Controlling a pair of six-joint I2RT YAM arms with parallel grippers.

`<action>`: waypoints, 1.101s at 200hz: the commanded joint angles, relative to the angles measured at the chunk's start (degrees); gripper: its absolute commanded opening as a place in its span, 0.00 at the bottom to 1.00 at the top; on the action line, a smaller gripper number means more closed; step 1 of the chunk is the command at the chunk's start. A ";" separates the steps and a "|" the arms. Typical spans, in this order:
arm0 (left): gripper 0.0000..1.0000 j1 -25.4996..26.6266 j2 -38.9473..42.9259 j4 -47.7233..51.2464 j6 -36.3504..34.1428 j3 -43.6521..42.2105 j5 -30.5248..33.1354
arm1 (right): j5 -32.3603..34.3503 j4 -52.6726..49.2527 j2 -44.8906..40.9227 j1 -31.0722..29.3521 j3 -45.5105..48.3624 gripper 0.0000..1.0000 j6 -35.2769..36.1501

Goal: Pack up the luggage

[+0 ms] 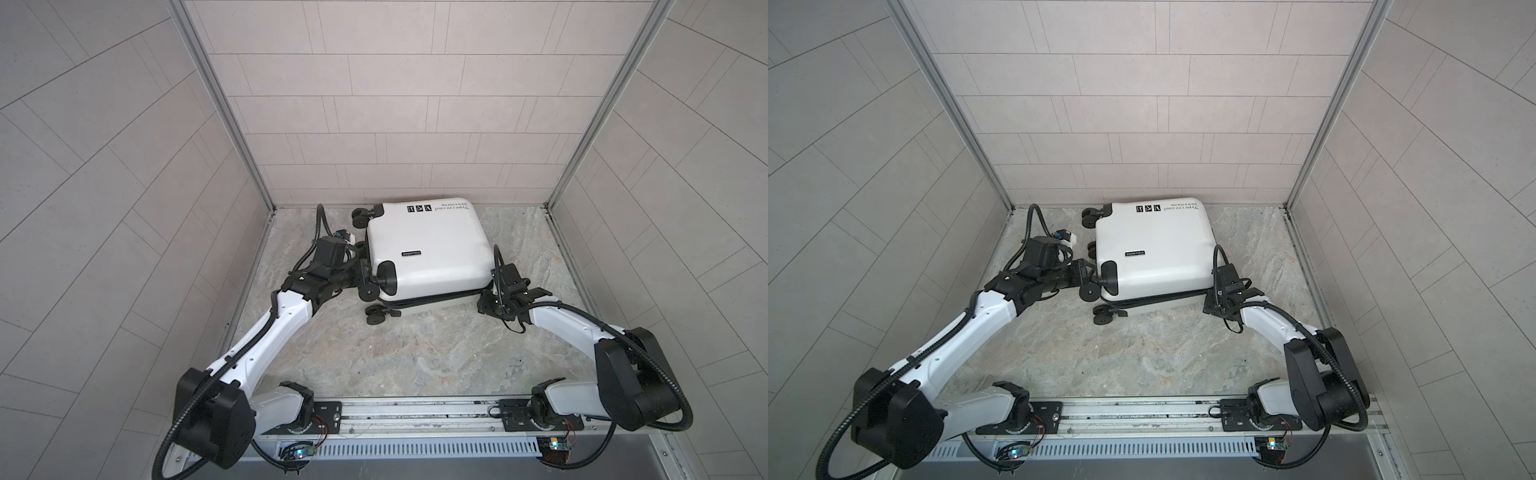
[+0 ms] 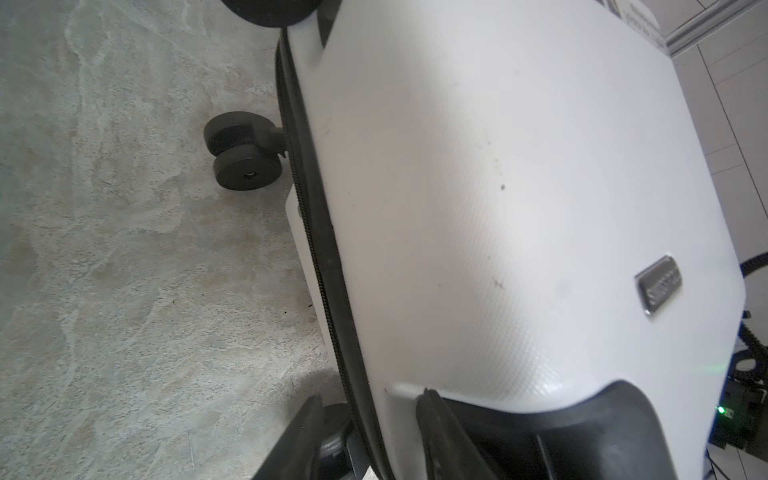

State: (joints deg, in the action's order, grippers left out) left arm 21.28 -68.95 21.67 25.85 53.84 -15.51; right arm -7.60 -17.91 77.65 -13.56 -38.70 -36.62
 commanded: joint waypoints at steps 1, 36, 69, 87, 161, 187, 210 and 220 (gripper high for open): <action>0.44 3.52 1.29 3.64 -1.88 -2.52 -4.18 | -1.56 3.91 1.95 1.49 -3.40 0.54 1.21; 0.44 7.73 2.77 3.55 -1.46 -3.99 -2.85 | -3.70 2.80 8.22 3.27 -9.32 0.56 3.26; 0.44 13.27 3.15 2.96 -0.91 -4.08 -0.62 | -5.53 1.29 14.89 4.34 -16.44 0.56 4.51; 0.44 16.39 2.48 1.75 -0.38 -3.75 0.29 | -6.54 0.20 18.40 4.70 -20.61 0.57 4.85; 0.44 25.61 -5.58 -1.32 -0.52 1.86 3.55 | -12.68 -5.36 32.30 4.42 -39.52 0.57 3.52; 0.44 26.56 -6.69 0.21 -1.34 3.97 4.14 | -12.30 -6.65 32.70 4.40 -41.89 0.56 2.87; 0.44 26.53 -4.30 5.37 -3.38 5.61 7.82 | -10.31 -7.73 30.13 4.43 -40.86 0.57 2.72; 0.45 26.45 -2.32 7.20 -3.92 5.66 10.88 | -9.50 -7.75 28.37 4.50 -39.43 0.58 2.53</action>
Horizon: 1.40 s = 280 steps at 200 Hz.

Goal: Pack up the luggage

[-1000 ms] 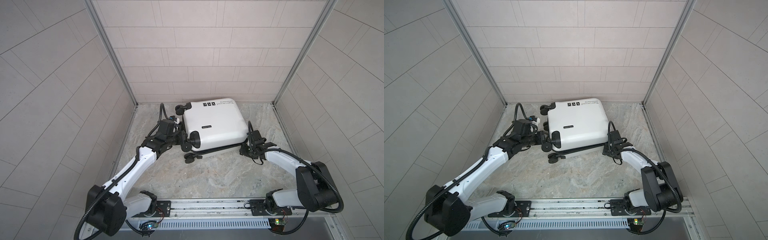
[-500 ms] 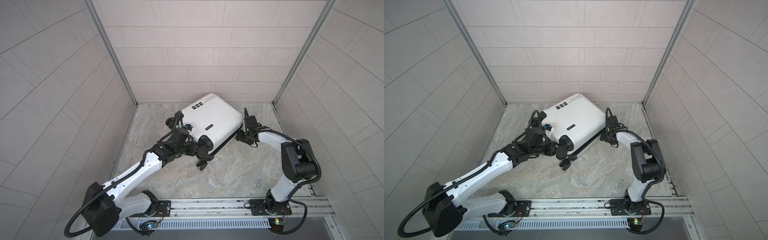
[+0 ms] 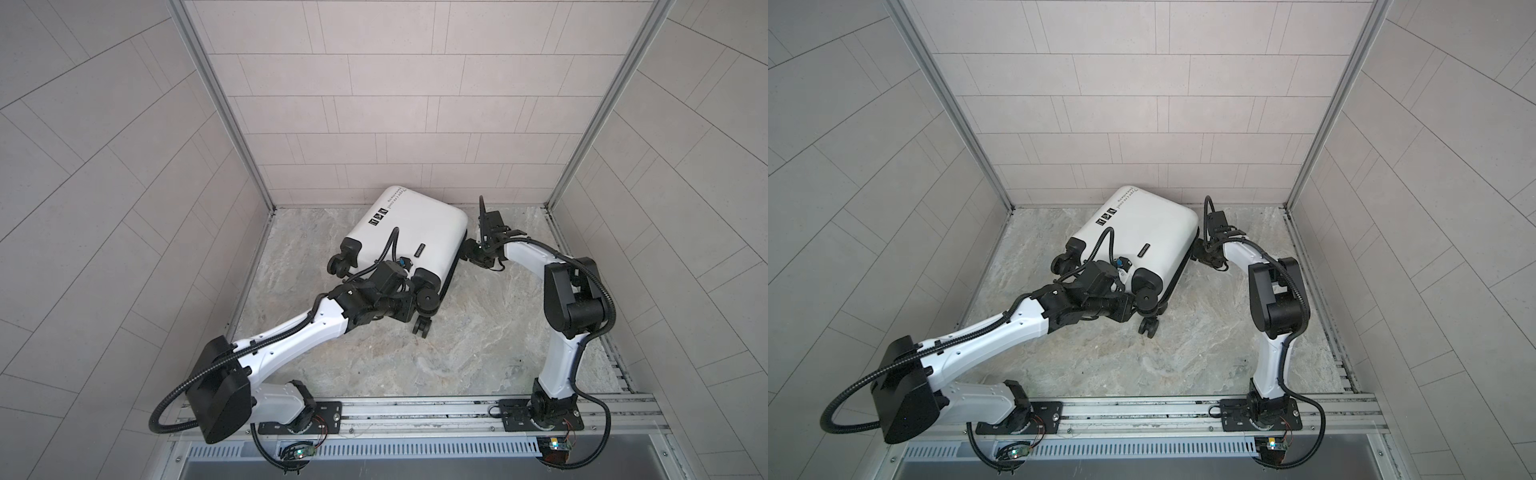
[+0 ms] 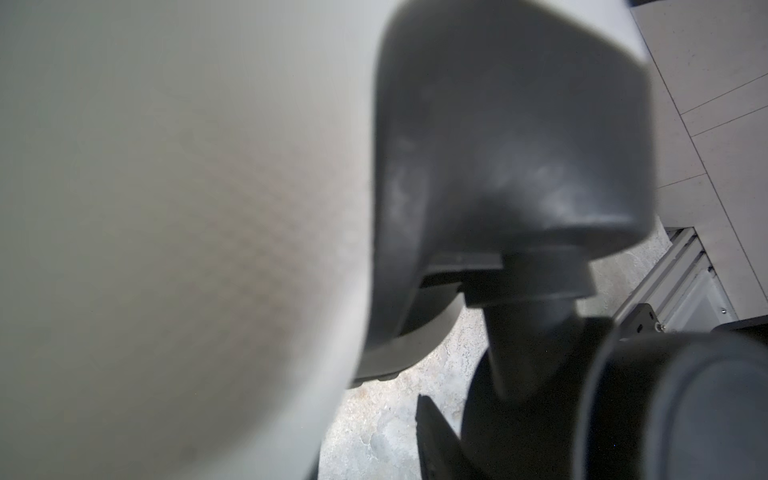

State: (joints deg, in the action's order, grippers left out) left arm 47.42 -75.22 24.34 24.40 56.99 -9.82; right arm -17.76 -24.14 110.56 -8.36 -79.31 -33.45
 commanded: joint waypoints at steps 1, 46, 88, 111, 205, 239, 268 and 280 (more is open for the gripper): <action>0.46 0.31 4.21 4.69 -2.50 2.51 5.58 | 0.73 -1.44 -4.78 -0.70 1.35 0.58 -0.64; 0.62 -4.63 15.56 8.10 -5.33 2.65 12.37 | 1.29 2.76 -15.44 -0.84 13.05 0.60 -3.12; 0.64 -18.90 19.39 10.16 -6.77 7.27 10.17 | 3.38 0.86 -23.47 -1.17 19.15 0.59 -2.87; 0.64 -27.68 16.62 11.07 -6.91 10.47 6.18 | 7.17 -3.93 -26.62 -1.17 19.46 0.57 -2.58; 0.55 -49.75 -3.03 2.87 -4.45 11.55 -7.89 | 8.90 -2.20 -33.13 -0.14 30.19 0.70 -5.43; 0.53 -50.42 -12.24 0.33 -5.99 12.30 -10.62 | 2.16 1.65 -31.98 -0.14 32.57 0.70 -4.25; 0.49 -50.93 -19.45 0.30 -3.47 14.60 -15.68 | 4.78 3.45 -32.35 -0.96 32.88 0.76 -4.34; 0.49 -50.78 -21.90 -1.34 -1.88 14.35 -16.68 | 4.54 3.88 -30.98 -0.91 32.11 0.75 -4.34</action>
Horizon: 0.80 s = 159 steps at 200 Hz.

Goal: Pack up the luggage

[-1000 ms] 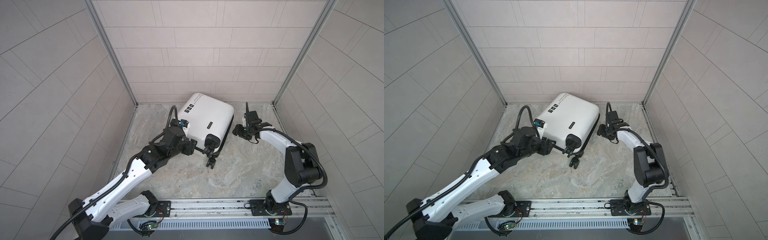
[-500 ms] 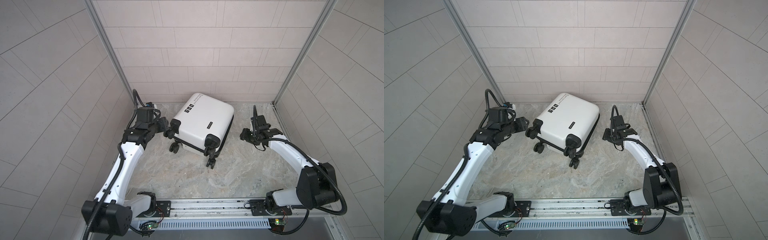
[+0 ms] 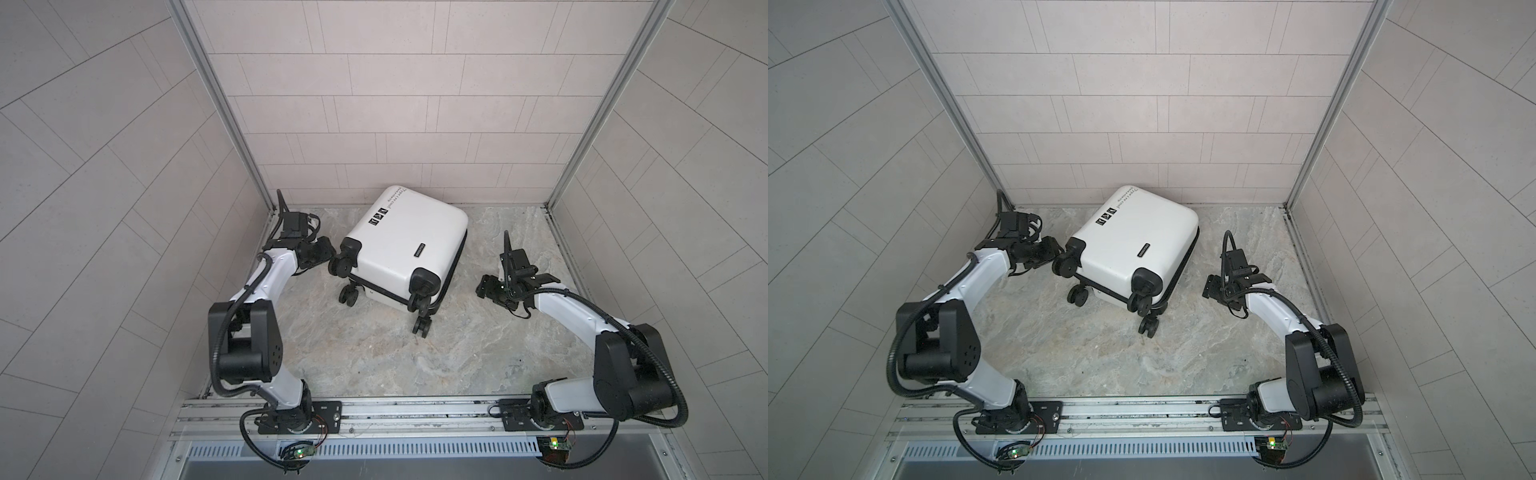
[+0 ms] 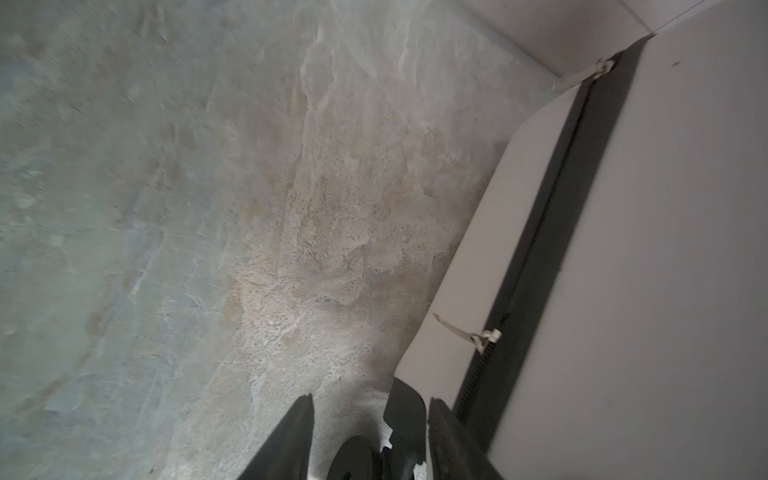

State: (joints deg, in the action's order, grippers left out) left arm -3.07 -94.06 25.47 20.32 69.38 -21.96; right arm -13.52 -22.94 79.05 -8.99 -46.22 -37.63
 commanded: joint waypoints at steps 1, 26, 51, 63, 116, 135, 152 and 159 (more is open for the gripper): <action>0.48 -0.24 -3.23 -2.64 2.37 1.88 -4.61 | 0.19 2.70 0.69 -0.30 -1.07 0.75 -0.16; 0.46 0.57 -7.03 -5.26 4.07 1.19 -4.72 | -1.77 2.47 5.78 -0.39 -4.22 0.69 -0.17; 0.46 2.27 -8.43 -5.56 3.36 -0.05 -2.06 | -2.88 2.03 11.00 -0.35 -7.54 0.67 -0.47; 0.46 3.05 -8.48 -6.42 3.52 -1.09 -1.72 | -3.52 2.62 13.03 -0.37 -8.77 0.67 -0.85; 0.45 7.18 -5.76 -9.50 4.02 -5.67 -1.40 | -6.94 3.98 21.77 -0.46 -16.64 0.67 -1.69; 0.45 8.61 -4.63 -10.66 4.38 -7.18 -1.79 | -8.17 3.59 24.38 -0.45 -19.77 0.67 -1.51; 0.45 9.79 -3.54 -11.47 4.89 -8.62 -1.69 | -9.03 2.78 26.64 -0.42 -22.67 0.67 -1.22; 0.45 10.15 -3.05 -11.88 5.16 -9.27 -1.84 | -9.32 2.29 27.62 -0.43 -24.05 0.67 -1.01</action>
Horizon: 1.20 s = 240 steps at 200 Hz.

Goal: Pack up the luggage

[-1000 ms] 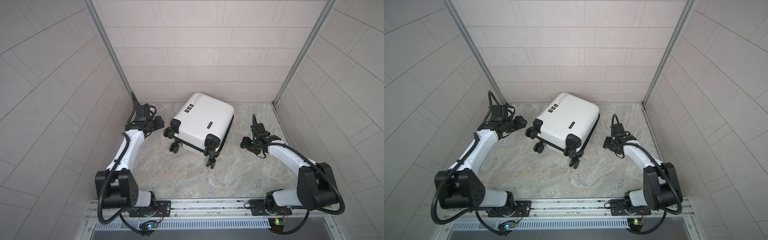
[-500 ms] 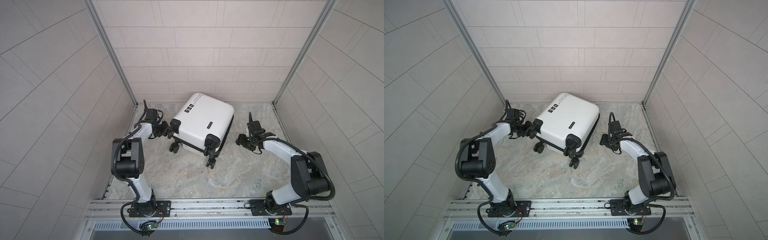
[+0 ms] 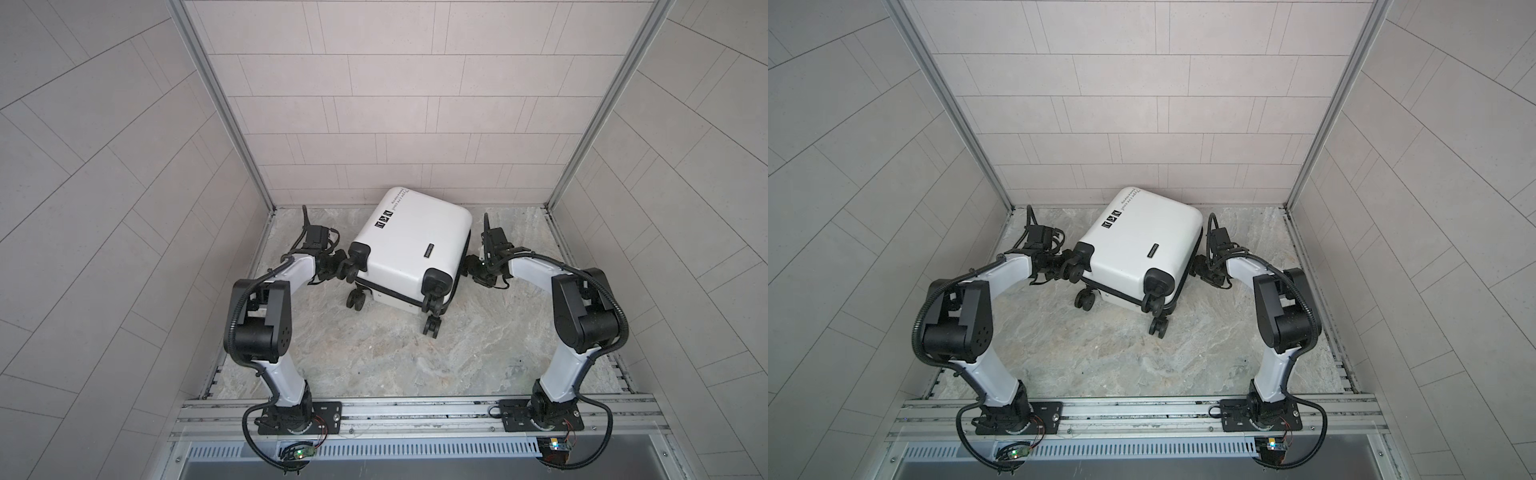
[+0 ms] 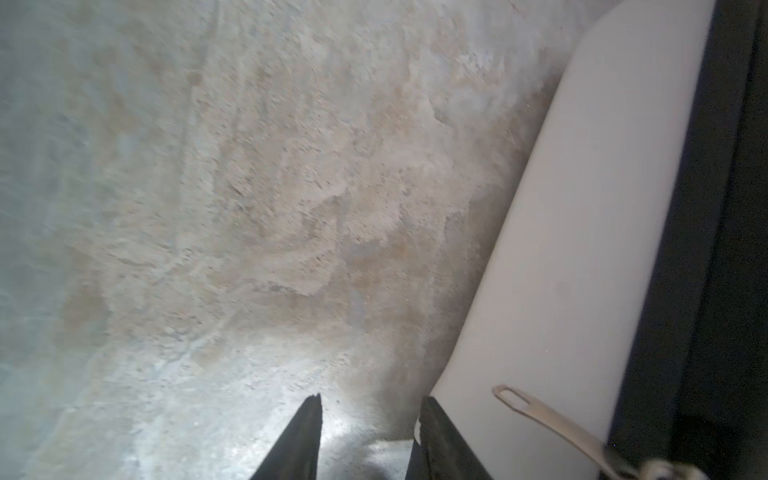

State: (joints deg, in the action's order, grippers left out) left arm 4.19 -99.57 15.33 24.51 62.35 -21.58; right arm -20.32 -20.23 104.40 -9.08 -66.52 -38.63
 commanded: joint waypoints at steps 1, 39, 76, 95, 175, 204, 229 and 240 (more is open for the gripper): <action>0.45 2.95 2.50 -1.77 1.06 -2.32 -2.18 | -2.57 -0.51 2.42 -0.38 -3.95 0.67 0.02; 0.44 5.36 5.05 -3.44 2.38 -5.19 -2.11 | -3.00 -3.94 7.50 -0.35 -11.81 0.66 1.66; 0.44 8.64 6.96 -5.37 3.80 -8.09 -1.80 | -4.12 -7.91 13.30 -0.33 -20.80 0.66 3.37; 0.44 10.61 8.20 -7.45 5.20 -10.37 -1.64 | -4.03 -10.55 16.12 0.31 -25.42 0.66 4.61; 0.44 18.12 14.77 -12.35 9.72 -17.86 1.70 | 1.49 -21.36 18.53 6.82 -36.43 0.68 8.99; 0.44 17.09 20.19 -8.48 9.21 -18.31 4.17 | 4.94 -22.62 13.73 8.68 -33.07 0.69 10.05; 0.44 16.63 25.10 -4.14 8.01 -18.17 6.21 | 8.16 -22.70 7.49 9.26 -28.78 0.69 10.37; 0.44 16.28 27.29 -3.06 8.01 -18.53 7.02 | 9.35 -22.59 4.42 9.26 -26.89 0.70 10.39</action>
State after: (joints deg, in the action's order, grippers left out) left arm 21.17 -76.44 8.75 32.99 44.05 -17.17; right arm -15.00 -41.12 117.54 -0.25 -95.88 -29.21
